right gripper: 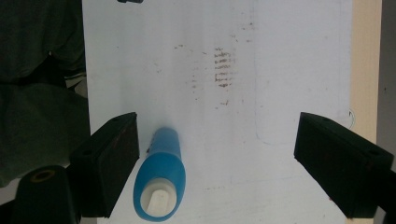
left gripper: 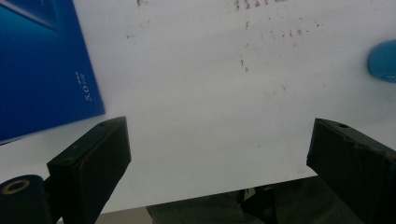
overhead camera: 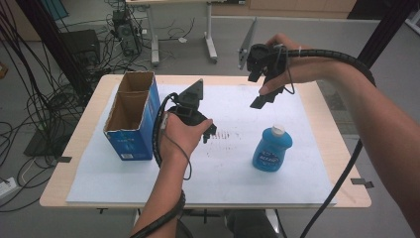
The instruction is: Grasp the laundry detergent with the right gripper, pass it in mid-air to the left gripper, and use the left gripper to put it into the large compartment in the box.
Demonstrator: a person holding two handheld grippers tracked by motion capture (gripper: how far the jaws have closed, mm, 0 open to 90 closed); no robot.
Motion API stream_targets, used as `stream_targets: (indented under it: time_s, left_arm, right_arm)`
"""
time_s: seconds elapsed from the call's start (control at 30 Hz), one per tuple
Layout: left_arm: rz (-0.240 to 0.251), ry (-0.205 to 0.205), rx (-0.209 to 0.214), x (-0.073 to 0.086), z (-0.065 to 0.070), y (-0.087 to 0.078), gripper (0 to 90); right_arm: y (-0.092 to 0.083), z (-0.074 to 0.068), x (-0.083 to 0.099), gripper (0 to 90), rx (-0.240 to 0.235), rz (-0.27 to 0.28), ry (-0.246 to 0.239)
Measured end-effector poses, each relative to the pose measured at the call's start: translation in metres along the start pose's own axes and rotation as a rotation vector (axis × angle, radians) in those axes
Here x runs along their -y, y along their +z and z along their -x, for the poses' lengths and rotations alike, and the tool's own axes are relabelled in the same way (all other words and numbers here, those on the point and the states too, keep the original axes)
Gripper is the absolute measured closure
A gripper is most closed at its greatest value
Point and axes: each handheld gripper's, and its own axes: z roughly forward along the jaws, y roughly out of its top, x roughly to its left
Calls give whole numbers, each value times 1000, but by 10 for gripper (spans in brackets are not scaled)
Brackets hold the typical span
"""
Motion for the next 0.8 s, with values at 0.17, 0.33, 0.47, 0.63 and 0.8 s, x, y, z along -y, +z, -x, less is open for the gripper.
stream_targets:
  time_s: [0.17,0.33,0.47,0.63,0.8]
  left_arm:
    - [3,1,1,0,1,1,65]
    - [5,1,-2,1,1,0,65]
    - [4,5,-5,1,1,0,65]
    - [8,2,-7,1,2,0,65]
    - [7,2,-7,1,1,0,64]
  right_arm:
    - [1,0,2,141,-1,1,5]
    - [3,-1,3,140,-3,0,6]
    - [2,-1,4,140,-2,5,2]
    - [2,-1,6,139,-1,4,6]
    - [1,-1,11,139,0,3,6]
